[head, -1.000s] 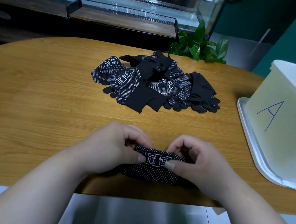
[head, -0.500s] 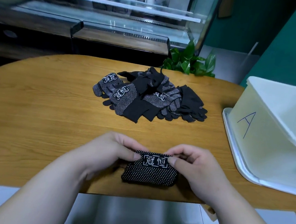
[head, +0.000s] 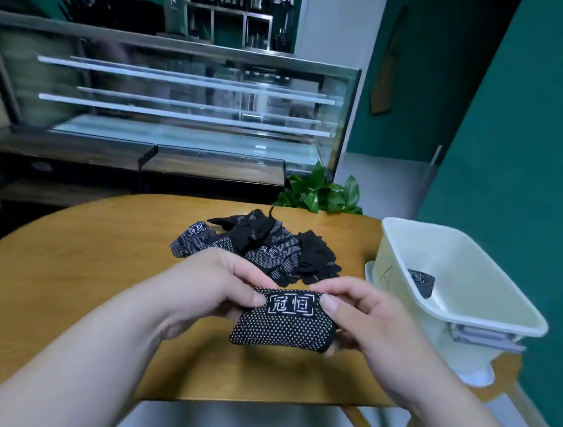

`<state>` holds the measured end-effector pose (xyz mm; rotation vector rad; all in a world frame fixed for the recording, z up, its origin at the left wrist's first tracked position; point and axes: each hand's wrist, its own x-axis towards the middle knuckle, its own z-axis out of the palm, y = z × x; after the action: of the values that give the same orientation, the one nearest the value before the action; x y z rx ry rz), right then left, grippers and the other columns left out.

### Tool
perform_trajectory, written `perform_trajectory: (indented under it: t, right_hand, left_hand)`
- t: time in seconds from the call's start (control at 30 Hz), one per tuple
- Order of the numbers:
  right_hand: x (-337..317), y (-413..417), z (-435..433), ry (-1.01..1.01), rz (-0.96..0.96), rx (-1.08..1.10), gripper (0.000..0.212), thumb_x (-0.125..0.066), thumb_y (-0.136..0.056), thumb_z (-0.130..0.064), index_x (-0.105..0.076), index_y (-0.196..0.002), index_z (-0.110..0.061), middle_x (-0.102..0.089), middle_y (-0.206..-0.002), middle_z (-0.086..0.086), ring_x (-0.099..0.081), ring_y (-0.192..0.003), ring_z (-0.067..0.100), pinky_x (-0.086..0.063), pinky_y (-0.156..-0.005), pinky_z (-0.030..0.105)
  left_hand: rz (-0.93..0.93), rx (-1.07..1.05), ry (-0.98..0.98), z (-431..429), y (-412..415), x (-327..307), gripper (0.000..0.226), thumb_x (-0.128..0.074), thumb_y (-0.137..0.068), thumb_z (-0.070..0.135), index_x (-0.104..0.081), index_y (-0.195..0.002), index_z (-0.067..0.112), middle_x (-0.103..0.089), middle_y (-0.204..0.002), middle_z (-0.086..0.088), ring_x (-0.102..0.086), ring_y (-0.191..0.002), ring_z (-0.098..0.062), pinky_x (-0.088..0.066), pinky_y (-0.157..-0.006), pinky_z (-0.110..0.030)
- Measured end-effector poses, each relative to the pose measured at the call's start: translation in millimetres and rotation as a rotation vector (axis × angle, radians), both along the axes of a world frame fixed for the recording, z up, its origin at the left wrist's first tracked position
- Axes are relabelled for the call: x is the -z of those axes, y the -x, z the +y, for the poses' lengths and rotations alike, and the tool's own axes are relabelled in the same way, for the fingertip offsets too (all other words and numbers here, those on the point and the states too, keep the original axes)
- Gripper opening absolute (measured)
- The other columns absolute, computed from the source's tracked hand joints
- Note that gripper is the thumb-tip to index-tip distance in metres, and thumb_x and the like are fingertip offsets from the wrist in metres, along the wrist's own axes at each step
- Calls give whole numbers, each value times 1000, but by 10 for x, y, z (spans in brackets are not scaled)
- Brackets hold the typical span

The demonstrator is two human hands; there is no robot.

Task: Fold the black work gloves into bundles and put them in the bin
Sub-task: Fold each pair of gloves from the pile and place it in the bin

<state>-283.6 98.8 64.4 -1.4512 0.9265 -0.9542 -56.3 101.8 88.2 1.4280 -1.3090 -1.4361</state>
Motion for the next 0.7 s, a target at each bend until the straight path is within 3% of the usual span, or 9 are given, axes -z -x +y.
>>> perform_trajectory:
  t: [0.17, 0.27, 0.37, 0.53, 0.6, 0.7]
  right_hand:
    - [-316, 267, 67, 47, -23, 42, 19, -56, -98, -4, -73, -104, -10, -72, -81, 4, -64, -67, 15, -54, -57, 30]
    - [-459, 476, 57, 52, -40, 29, 16, -62, -95, -5, -73, -108, -9, -74, -89, 9, -67, -73, 19, -57, -58, 33]
    - [-579, 704, 49, 5, -86, -48, 35, -73, -80, -5, -69, -115, -11, -74, -104, 9, -71, -82, 24, -60, -62, 35]
    - [-678, 928, -69, 38, -46, -17, 50, -62, -73, 15, -67, -114, -12, -73, -92, -3, -64, -65, 13, -57, -57, 29]
    - [-723, 1047, -111, 30, -28, -13, 53, -54, -72, 17, -66, -115, -11, -72, -82, -6, -62, -59, 11, -50, -49, 20]
    - [-751, 1207, -192, 16, 10, -3, 58, -40, -80, 26, -66, -116, -12, -69, -70, -11, -58, -53, 10, -42, -43, 14]
  left_hand:
    - [-16, 43, 27, 49, 267, -352, 26, -64, -84, -11, -79, -80, 9, -74, -77, -9, -65, -59, -15, -51, -54, -22]
    - [-30, 65, 40, 7, 429, -517, 30, -63, -85, -10, -81, -77, 12, -75, -81, -12, -68, -64, -19, -54, -60, -27]
    - [-45, 85, 37, -80, 616, -644, 20, -67, -81, -6, -80, -84, 8, -75, -86, -16, -67, -66, -24, -50, -61, -28]
    - [-55, 106, 46, -268, 917, -770, 22, -59, -87, -11, -77, -89, 1, -75, -94, -20, -70, -81, -29, -55, -84, -43]
    - [-43, 114, 46, -360, 1055, -802, 23, -59, -87, -13, -76, -86, 1, -75, -89, -18, -72, -73, -25, -60, -71, -35]
    - [-28, 126, 41, -457, 1211, -837, 22, -57, -87, -15, -75, -88, -1, -74, -77, -14, -69, -57, -18, -53, -49, -22]
